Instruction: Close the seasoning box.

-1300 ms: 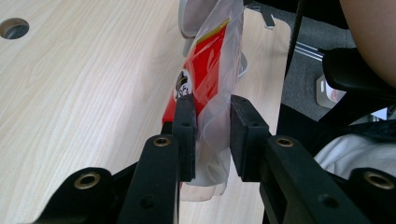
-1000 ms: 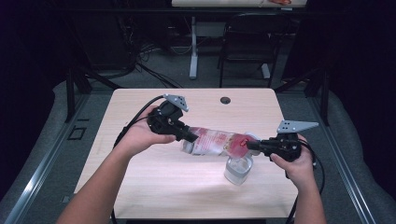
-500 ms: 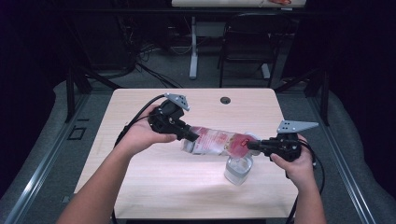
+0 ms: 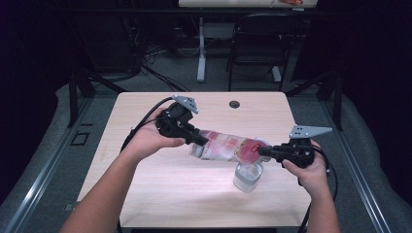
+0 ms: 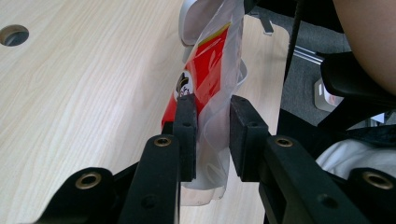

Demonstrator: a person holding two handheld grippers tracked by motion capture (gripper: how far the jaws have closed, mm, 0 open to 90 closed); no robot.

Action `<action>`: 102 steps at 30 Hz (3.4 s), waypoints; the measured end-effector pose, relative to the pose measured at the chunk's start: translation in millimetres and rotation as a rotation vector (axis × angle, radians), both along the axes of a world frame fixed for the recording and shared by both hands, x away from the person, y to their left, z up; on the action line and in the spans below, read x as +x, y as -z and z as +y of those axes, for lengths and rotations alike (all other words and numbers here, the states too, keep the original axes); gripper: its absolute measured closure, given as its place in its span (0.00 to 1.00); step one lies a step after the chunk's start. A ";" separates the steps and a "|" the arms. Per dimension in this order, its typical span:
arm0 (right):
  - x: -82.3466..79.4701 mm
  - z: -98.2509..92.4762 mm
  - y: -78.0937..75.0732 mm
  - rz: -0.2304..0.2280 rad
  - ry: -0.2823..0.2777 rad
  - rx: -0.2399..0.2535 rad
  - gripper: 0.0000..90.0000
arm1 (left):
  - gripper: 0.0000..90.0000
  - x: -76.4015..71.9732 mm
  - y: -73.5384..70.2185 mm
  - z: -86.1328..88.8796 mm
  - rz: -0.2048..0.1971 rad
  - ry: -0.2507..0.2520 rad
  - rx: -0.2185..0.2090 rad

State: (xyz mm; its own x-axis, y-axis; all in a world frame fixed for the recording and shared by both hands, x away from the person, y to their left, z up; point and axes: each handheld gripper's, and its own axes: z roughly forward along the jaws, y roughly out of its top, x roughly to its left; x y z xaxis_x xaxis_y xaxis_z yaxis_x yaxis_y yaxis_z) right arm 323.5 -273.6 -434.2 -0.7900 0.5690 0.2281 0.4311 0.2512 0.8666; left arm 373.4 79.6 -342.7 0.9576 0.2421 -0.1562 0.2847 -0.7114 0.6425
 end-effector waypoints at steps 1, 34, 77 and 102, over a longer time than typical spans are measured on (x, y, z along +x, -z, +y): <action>0.1 -0.3 0.3 0.001 0.000 0.001 0.98 | 0.83 0.2 -0.4 -0.3 -0.001 0.001 0.001; -0.2 -5.7 2.6 0.023 -0.010 0.003 0.99 | 0.89 2.1 -6.4 -9.3 -0.025 -0.002 -0.002; -0.4 -9.9 7.1 0.057 -0.030 -0.057 0.99 | 0.90 2.8 -17.8 -25.1 -0.049 0.020 -0.018; -3.0 -13.9 5.4 0.065 -0.064 -0.050 0.99 | 0.90 6.8 -17.7 -26.7 -0.029 0.033 -0.040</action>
State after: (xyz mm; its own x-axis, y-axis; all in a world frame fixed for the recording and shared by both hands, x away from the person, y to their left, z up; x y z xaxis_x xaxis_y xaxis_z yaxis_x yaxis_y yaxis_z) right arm 320.5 -287.6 -439.6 -0.8097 0.5299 0.2521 0.4673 0.3226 0.8231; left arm 380.2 52.8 -325.0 0.9693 0.2042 -0.1372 0.2421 -0.6938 0.6783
